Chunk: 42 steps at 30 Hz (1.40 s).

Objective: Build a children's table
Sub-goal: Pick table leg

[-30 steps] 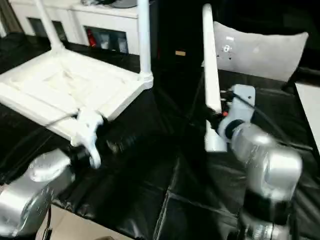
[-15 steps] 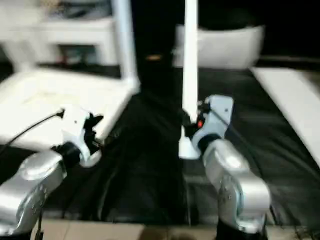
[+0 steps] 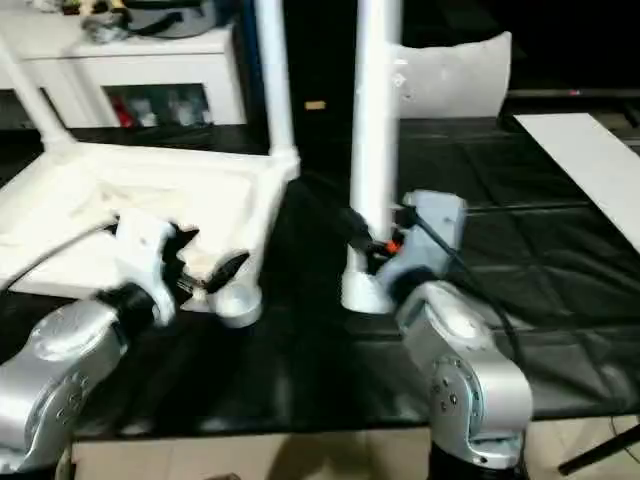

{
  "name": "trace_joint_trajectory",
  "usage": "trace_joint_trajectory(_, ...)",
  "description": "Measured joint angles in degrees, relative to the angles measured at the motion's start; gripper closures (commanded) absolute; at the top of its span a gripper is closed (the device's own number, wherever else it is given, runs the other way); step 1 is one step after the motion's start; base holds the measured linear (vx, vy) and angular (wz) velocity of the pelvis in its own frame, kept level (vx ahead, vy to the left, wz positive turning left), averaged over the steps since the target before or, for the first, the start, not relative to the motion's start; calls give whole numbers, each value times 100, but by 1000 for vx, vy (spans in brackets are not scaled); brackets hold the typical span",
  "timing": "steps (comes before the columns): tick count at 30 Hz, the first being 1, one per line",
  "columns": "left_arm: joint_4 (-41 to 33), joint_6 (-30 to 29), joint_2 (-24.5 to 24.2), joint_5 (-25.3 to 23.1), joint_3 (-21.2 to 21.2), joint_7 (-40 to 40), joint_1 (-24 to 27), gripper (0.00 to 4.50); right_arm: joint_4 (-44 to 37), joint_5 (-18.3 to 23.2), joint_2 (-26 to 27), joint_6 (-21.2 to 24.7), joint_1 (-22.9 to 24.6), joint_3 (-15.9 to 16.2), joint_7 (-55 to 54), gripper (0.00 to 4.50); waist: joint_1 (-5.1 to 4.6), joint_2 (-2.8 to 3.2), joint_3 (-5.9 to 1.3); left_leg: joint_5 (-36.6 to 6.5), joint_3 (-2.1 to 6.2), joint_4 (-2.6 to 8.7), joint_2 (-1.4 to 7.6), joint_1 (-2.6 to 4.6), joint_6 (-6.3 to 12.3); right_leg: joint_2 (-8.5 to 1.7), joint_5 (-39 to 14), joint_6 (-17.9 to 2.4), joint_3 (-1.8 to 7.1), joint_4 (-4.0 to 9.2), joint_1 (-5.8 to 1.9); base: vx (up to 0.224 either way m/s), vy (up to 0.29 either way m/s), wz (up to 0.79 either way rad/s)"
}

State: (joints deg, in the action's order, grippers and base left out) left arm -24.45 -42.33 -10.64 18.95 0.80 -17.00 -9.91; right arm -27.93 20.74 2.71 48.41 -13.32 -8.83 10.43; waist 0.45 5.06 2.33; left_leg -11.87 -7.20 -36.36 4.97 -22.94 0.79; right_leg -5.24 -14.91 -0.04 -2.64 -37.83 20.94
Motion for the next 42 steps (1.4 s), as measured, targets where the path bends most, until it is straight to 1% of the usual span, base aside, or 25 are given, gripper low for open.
trace_joint_trajectory(1, 121, -38, 58, 138, -89, 13, -108, 0, 21, 139, 13, -28, -27, -30, 112, 266, -1, 3, 6, 12, -12, 0, 0, -15, 9, -3, 42, 3, 4, 40, 0, -78, 112, -7)
trace_joint_trajectory(3, 215, -63, 170, 280, -287, 70, -229, 0, 66, 242, 25, -82, -115, -59, 217, 266, -24, -15, 13, 13, -20, -1, 0, -15, 11, 1, 88, 3, 16, 90, -11, -77, 73, -1)
trace_joint_trajectory(5, 470, -158, 446, 683, -666, 135, -637, 0, 296, 460, 23, -129, -375, -199, 401, 266, -31, -47, 42, 12, -29, -1, -6, -15, 9, -3, 69, 47, 30, 118, -3, -80, 47, -2)
trace_joint_trajectory(6, 513, -166, 523, 849, -784, 156, -827, 0, 413, 539, 8, -120, -477, -248, 474, 266, -30, -58, 51, 12, -28, 2, -6, -13, 8, -3, 63, 59, 28, 132, 3, -87, 40, 2)
trace_joint_trajectory(8, 522, -202, 712, 1228, -1041, 166, -1172, 0, 629, 765, -84, -102, -577, -326, 654, 266, -35, -56, 56, 11, -22, 15, -6, -6, 7, -3, 64, 82, 23, 187, -9, -40, 15, 1)
trace_joint_trajectory(9, 534, -276, 784, 1468, -1161, 164, -1301, 0, 712, 997, -110, 36, -583, -418, 794, 266, -45, -60, 58, 11, -22, 20, -6, -11, 8, -4, 69, 91, 22, 208, -14, 0, 0, 0)
trace_joint_trajectory(11, 567, -425, 902, 1831, -1298, 153, -1406, 0, 865, 1326, -243, 268, -584, -529, 1042, 266, -48, -83, 69, 17, -23, 20, -6, -28, 0, -6, 74, 95, 23, 219, -26, 0, 0, 0)
trace_joint_trajectory(13, 621, -679, 1020, 2321, -1411, 132, -1494, 0, 929, 1649, -452, 490, -577, -601, 1395, 266, -28, -116, 91, 27, -29, 19, -6, -55, -13, -10, 122, 107, 25, 234, -8, 0, 0, 0)
trace_joint_trajectory(15, 675, -889, 1154, 2731, -1530, 144, -1584, 0, 922, 1824, -542, 506, -573, -580, 1663, 266, -21, -134, 97, 29, -51, 18, -3, -60, -13, -16, 252, 124, 31, 268, -6, 0, 0, 0)
trace_joint_trajectory(18, 704, -1117, 1359, 3173, -1629, 229, -1765, 0, 886, 1982, -670, 516, -534, -460, 1933, 266, -3, -141, 99, 29, -54, 22, 10, -62, -12, -15, 264, 135, 20, 267, 5, 0, 0, 0)
trace_joint_trajectory(20, 708, -1184, 1375, 3290, -1617, 236, -1807, 0, 869, 2079, -696, 542, -509, -370, 2039, 266, 14, -142, 98, 30, -85, 28, 44, -59, -9, -7, 271, 142, 17, 268, 8, 0, 0, 0)
trace_joint_trajectory(23, 750, -1280, 1392, 3317, -1579, 292, -1810, 0, 808, 2181, -797, 598, -463, -256, 2097, 266, 43, -142, 98, 58, -116, 59, 78, -61, 22, 10, 264, 155, 14, 277, 26, 17, -7, -1)
trace_joint_trajectory(26, 751, -1305, 1343, 3312, -1499, 342, -1829, 0, 790, 2004, -965, 474, -457, -63, 2131, 266, 110, -141, 97, 69, -130, 82, 88, -75, 32, 15, 256, 150, 15, 280, 53, 17, -7, -1)
trace_joint_trajectory(27, 748, -1272, 1244, 3208, -1373, 335, -1842, 0, 783, 1782, -1033, 320, -447, 90, 2122, 266, 146, -142, 94, 78, -131, 83, 92, -98, 46, 18, 255, 148, 11, 279, 73, 0, 0, 0)
trace_joint_trajectory(28, 747, -1173, 1108, 2995, -1212, 324, -1844, 0, 782, 1537, -1070, 109, -439, 256, 2092, 266, 166, -143, 93, 90, -132, 83, 95, -117, 65, 19, 255, 149, 8, 274, 91, 0, 0, 0)
trace_joint_trajectory(30, 756, -963, 870, 2523, -869, 285, -1833, 0, 785, 1122, -1072, -300, -399, 518, 2013, 266, 194, -143, 93, 95, -144, 83, 99, -123, 72, 18, 255, 149, 10, 271, 99, 0, 0, 0)
trace_joint_trajectory(32, 757, -707, 781, 2192, -663, 244, -1812, 30, 785, 920, -1020, -567, -383, 642, 1935, 266, 208, -144, 93, 94, -150, 82, 98, -121, 72, 16, 258, 145, 14, 272, 96, 0, 0, 0)
trace_joint_trajectory(34, 791, -355, 683, 1816, -455, 223, -1756, 37, 786, 666, -948, -918, -322, 768, 1790, 266, 217, -145, 93, 90, -155, 80, 98, -118, 62, 14, 265, 134, 17, 273, 93, 0, 0, 0)
trace_joint_trajectory(35, 797, -173, 681, 1654, -349, 223, -1726, 37, 793, 490, -935, -1148, -254, 871, 1707, 266, 224, -147, 93, 91, -158, 78, 98, -117, 63, 13, 268, 131, 17, 274, 89, 0, 0, 0)
trace_joint_trajectory(36, 798, 32, 713, 1474, -234, 260, -1683, 37, 841, 240, -906, -1474, -184, 1020, 1599, 266, 225, -147, 93, 92, -164, 77, 98, -116, 61, 9, 274, 125, 18, 275, 88, 0, 0, 0)
trace_joint_trajectory(37, 798, 142, 754, 1378, -179, 298, -1661, 37, 883, 80, -909, -1672, -169, 1118, 1552, 266, 221, -147, 93, 94, -172, 76, 98, -116, 60, 6, 282, 128, 23, 275, 89, 0, 0, 0)
trace_joint_trajectory(38, 798, 234, 790, 1314, -128, 347, -1656, 37, 901, -51, -909, -1834, -168, 1192, 1504, 266, 213, -147, 93, 96, -177, 76, 98, -116, 57, 3, 287, 128, 24, 274, 89, 0, 0, 0)
trace_joint_trajectory(40, 797, 522, 886, 1100, 6, 469, -1657, 37, 965, -418, -908, -2322, -149, 1351, 1373, 266, 201, -150, 92, 97, -180, 76, 98, -112, 54, 1, 297, 126, 27, 277, 86, 0, 0, 0)
trace_joint_trajectory(42, 798, 645, 1044, 995, 29, 577, -1655, 37, 1039, -695, -910, -2690, -97, 1454, 1277, 266, 180, -158, 91, 98, -182, 76, 99, -110, 53, 1, 305, 129, 28, 277, 85, 0, 0, 0)
